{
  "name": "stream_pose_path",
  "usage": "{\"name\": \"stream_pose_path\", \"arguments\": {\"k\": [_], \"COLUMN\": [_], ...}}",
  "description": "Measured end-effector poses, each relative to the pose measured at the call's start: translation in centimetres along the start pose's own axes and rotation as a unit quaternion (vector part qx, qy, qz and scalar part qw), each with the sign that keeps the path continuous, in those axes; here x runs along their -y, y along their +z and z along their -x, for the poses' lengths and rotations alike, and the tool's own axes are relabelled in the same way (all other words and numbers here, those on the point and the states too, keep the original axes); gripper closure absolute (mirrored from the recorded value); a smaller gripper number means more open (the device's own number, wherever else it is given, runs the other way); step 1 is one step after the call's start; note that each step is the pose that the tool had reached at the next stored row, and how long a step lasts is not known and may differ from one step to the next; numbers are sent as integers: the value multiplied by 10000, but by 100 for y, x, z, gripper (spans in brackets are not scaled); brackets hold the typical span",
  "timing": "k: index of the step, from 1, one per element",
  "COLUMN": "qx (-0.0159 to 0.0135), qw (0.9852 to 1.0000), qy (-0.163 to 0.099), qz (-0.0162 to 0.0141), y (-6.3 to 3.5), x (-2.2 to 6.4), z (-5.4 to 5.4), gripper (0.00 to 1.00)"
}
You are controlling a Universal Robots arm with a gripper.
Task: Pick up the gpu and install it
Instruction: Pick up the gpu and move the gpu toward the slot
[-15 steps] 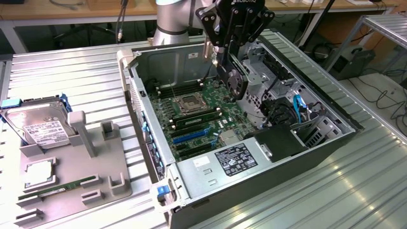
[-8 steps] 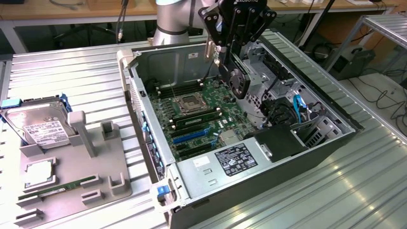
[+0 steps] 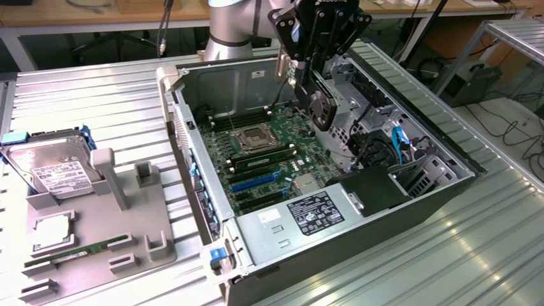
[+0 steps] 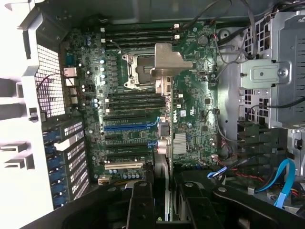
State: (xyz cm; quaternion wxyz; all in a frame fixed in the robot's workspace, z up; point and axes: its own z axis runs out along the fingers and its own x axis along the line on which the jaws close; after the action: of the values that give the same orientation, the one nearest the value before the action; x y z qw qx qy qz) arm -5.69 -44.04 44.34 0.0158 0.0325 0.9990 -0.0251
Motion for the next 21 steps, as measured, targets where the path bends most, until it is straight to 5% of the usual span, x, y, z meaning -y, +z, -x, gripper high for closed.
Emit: {"name": "stream_pose_path", "arguments": {"k": [21], "qx": [1], "qw": [10000], "qy": [0], "qz": [-18], "y": [4], "x": [-18], "z": [72], "gripper": [74]}}
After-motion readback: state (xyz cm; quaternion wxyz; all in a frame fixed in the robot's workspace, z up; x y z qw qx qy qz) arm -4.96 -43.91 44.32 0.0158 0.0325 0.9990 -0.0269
